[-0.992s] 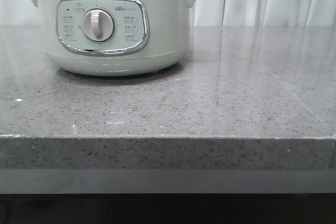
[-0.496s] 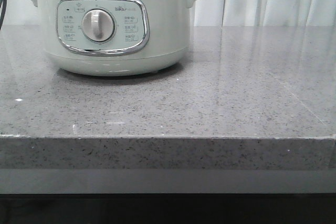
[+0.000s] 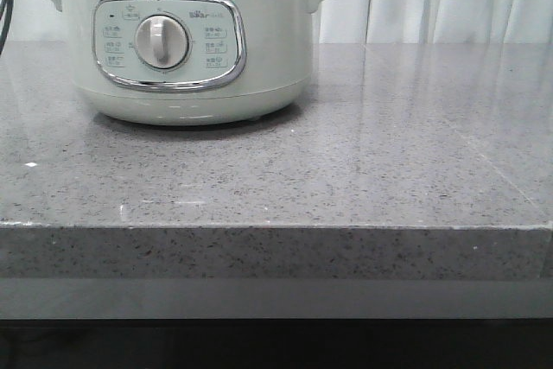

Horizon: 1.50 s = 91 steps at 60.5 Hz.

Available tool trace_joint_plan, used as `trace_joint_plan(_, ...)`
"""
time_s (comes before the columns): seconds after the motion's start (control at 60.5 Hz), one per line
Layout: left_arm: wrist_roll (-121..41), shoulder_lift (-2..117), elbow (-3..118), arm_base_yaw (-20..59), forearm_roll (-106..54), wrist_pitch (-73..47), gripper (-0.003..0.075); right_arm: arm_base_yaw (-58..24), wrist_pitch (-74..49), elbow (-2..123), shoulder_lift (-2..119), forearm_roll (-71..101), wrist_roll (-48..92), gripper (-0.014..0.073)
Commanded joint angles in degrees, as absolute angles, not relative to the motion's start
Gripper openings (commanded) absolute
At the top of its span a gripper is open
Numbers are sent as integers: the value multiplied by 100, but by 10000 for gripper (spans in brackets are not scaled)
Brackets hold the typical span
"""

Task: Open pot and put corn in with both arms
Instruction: 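Lower the held glass lid back onto the pot with the left gripper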

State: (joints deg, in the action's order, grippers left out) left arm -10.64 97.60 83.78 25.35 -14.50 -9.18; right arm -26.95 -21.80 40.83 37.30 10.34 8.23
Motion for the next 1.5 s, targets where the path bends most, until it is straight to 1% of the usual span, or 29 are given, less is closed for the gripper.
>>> trace_joint_plan(0.0,-1019,9468,8617,2577,-1532,-402,404,-2674,-1720,4238,3714,1046,828,540)
trace_joint_plan(0.066,-1019,9457,8628,2577,-1532,-413,425,-2674,-1720,4238,3714,1046,828,540)
trace_joint_plan(0.231,-1019,9281,8636,2577,-1523,-503,421,-2674,-1720,4238,3714,1046,828,540)
trace_joint_plan(0.43,-1019,8689,8636,2577,-1465,-724,421,-2674,-1720,4238,3714,1046,828,540)
trace_joint_plan(0.545,-1019,8196,8636,2577,-1289,-1441,421,-2674,-1720,4238,3714,1046,828,540)
trace_joint_plan(0.661,-1019,7620,8625,2577,-975,-2530,420,-2674,-1720,4238,3714,1046,828,540)
trace_joint_plan(0.727,-1019,7344,8556,2577,-975,-2903,421,-2674,-1720,4238,3714,1046,828,540)
trace_joint_plan(0.876,-1019,6525,7809,2577,-1199,-2993,421,-2674,-1720,4238,3714,1046,828,540)
trace_joint_plan(1.008,-1019,5714,6768,2577,-1570,-2925,421,-2674,-1720,4238,3714,1046,828,540)
trace_joint_plan(1.19,-1019,4607,5513,2577,-1572,-2745,421,-2674,-1774,4238,3714,1046,828,540)
trace_joint_plan(1.339,-1019,3864,4850,2577,-1306,-2743,421,-2674,-1778,4238,3714,1046,828,540)
trace_joint_plan(1.488,-1019,3465,4439,2577,-1090,-2743,420,-2674,-1778,4238,3714,1046,828,540)
